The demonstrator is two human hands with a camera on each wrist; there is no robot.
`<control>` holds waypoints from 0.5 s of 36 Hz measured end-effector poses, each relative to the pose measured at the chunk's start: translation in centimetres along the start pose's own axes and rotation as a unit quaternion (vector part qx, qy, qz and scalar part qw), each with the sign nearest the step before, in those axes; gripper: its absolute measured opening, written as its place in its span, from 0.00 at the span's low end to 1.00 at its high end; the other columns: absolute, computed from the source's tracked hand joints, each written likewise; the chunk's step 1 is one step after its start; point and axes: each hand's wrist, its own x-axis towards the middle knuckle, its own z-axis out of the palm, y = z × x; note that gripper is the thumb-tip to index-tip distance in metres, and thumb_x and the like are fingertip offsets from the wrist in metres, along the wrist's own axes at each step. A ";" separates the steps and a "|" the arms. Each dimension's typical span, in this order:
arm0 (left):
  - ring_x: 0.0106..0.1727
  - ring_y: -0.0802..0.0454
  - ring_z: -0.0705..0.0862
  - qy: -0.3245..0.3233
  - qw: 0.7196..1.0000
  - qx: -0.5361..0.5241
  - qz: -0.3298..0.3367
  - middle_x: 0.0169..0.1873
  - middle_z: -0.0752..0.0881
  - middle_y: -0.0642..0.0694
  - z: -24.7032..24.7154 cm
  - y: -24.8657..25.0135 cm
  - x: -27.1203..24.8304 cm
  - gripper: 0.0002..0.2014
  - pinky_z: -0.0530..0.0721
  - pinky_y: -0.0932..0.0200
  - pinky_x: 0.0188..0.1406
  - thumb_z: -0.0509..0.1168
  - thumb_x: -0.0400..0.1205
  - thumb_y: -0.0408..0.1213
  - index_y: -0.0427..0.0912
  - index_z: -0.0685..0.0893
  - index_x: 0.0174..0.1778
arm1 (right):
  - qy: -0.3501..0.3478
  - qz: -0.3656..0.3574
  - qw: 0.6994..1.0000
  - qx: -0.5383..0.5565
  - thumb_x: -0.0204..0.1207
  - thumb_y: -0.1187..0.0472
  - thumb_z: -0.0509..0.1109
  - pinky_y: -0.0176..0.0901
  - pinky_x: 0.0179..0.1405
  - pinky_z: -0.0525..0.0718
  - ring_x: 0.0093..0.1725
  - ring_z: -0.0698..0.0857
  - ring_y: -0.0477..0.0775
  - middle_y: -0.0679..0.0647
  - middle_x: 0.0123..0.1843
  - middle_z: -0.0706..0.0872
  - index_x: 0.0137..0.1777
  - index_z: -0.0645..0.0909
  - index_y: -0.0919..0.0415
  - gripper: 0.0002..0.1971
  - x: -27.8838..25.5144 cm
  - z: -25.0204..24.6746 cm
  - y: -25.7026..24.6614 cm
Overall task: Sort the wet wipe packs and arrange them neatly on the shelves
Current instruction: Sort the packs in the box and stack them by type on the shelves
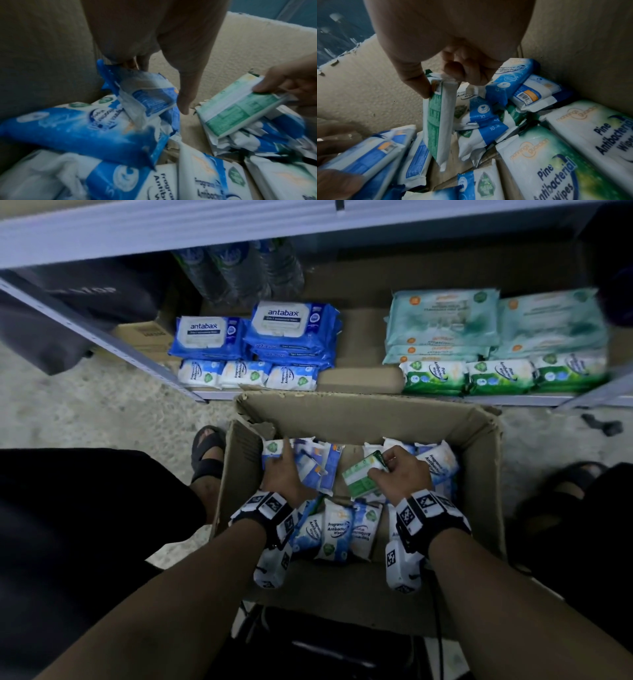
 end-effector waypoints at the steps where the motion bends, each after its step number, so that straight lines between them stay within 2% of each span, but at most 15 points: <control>1: 0.79 0.33 0.65 -0.025 0.999 0.022 0.010 0.81 0.63 0.35 0.3 0.4 0.0 0.66 0.74 0.39 0.72 0.83 0.67 0.51 0.47 0.39 0.87 | -0.001 -0.002 1.000 -0.001 0.71 0.49 0.75 0.40 0.38 0.77 0.34 0.80 0.50 0.51 0.39 0.85 0.46 0.78 0.49 0.10 0.0 0.1 0.0; 4: 0.82 0.39 0.63 -0.123 0.990 0.046 0.045 0.84 0.62 0.42 1.6 1.2 0.1 0.56 0.70 0.41 0.76 0.79 0.70 0.57 0.46 0.52 0.87 | -0.005 -0.005 1.000 -0.009 0.71 0.49 0.76 0.42 0.38 0.78 0.36 0.81 0.54 0.53 0.40 0.86 0.45 0.77 0.47 0.10 0.1 0.3 0.1; 6: 0.79 0.43 0.69 -0.139 0.988 0.024 0.060 0.82 0.67 0.45 2.2 1.8 -0.1 0.47 0.71 0.45 0.76 0.74 0.76 0.58 0.46 0.58 0.85 | -0.002 -0.008 1.000 -0.009 0.72 0.49 0.76 0.41 0.38 0.77 0.36 0.80 0.53 0.51 0.39 0.85 0.45 0.77 0.46 0.09 0.2 0.2 0.2; 8: 0.69 0.47 0.78 -0.089 0.994 -0.014 0.064 0.75 0.77 0.46 2.4 1.8 0.0 0.35 0.75 0.47 0.72 0.70 0.80 0.54 0.45 0.68 0.80 | -0.004 -0.013 1.000 -0.004 0.72 0.50 0.76 0.39 0.39 0.75 0.34 0.79 0.51 0.47 0.36 0.82 0.45 0.77 0.46 0.09 0.2 0.1 0.3; 10: 0.66 0.45 0.81 0.000 0.997 -0.050 0.064 0.69 0.82 0.45 2.2 1.1 0.4 0.28 0.79 0.48 0.67 0.71 0.80 0.49 0.44 0.76 0.74 | -0.008 -0.017 1.000 -0.002 0.72 0.50 0.76 0.39 0.39 0.75 0.34 0.78 0.48 0.45 0.35 0.82 0.45 0.77 0.46 0.10 0.3 0.1 0.3; 13: 0.70 0.37 0.75 0.115 0.991 -0.020 0.070 0.71 0.76 0.39 1.6 -0.3 1.1 0.27 0.77 0.44 0.68 0.73 0.77 0.45 0.40 0.79 0.71 | -0.007 -0.015 1.000 -0.008 0.71 0.49 0.76 0.40 0.39 0.78 0.37 0.82 0.53 0.49 0.38 0.85 0.45 0.77 0.46 0.10 0.6 0.5 0.4; 15: 0.73 0.34 0.68 0.138 0.989 0.020 0.047 0.75 0.70 0.37 0.9 -0.9 1.8 0.29 0.73 0.42 0.71 0.71 0.76 0.44 0.41 0.75 0.73 | -0.002 -0.015 1.000 -0.010 0.70 0.49 0.76 0.43 0.40 0.81 0.40 0.84 0.56 0.52 0.40 0.86 0.45 0.78 0.46 0.10 0.9 0.7 0.4; 18: 0.78 0.34 0.63 0.102 0.994 0.030 0.017 0.82 0.60 0.38 0.0 -1.4 3.2 0.34 0.69 0.40 0.75 0.70 0.77 0.44 0.43 0.67 0.78 | -0.004 -0.016 1.000 -0.012 0.71 0.49 0.76 0.43 0.42 0.82 0.42 0.84 0.57 0.53 0.42 0.86 0.45 0.77 0.46 0.10 1.1 0.9 0.4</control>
